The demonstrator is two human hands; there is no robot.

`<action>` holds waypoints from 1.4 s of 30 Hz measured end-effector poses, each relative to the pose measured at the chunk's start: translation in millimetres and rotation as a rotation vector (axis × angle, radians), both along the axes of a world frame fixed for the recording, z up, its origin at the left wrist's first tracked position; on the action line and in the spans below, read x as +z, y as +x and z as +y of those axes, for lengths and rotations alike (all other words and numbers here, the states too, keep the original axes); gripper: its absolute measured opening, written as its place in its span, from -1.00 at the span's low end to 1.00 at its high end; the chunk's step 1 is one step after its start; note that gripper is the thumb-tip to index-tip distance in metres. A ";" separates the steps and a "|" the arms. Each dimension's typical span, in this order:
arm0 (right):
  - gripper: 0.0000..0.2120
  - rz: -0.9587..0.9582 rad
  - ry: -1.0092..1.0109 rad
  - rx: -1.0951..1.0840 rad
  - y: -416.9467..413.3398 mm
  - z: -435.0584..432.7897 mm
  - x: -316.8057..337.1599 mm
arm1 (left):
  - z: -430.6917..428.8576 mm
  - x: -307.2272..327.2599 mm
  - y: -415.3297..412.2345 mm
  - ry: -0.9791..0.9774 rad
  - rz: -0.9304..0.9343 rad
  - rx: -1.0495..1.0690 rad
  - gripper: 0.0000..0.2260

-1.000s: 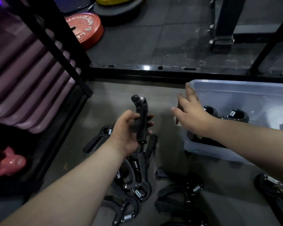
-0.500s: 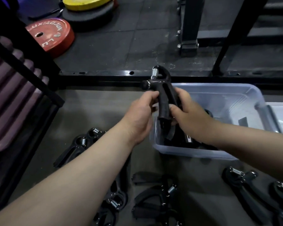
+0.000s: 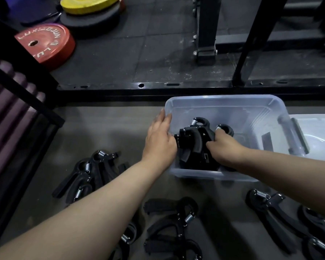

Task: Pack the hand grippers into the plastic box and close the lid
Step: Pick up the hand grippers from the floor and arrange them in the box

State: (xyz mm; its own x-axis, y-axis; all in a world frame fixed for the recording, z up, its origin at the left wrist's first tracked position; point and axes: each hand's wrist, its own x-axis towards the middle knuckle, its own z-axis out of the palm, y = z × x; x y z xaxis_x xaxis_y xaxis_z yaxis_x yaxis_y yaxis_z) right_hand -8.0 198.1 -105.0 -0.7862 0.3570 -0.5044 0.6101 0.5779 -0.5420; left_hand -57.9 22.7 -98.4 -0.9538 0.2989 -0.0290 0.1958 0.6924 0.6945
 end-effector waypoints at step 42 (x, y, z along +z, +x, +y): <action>-0.50 -0.082 0.389 0.457 0.4 -8.4 3.2 | -0.1 -2.2 2.0 0.055 0.013 0.032 -0.45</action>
State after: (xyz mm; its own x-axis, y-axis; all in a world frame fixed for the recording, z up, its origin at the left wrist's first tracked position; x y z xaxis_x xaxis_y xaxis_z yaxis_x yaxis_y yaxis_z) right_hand -7.7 189.7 -101.8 -0.8673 0.1630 -0.4704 0.2845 0.9376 -0.1998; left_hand -55.9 22.5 -100.6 -0.9630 0.2694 -0.0005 0.1840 0.6593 0.7290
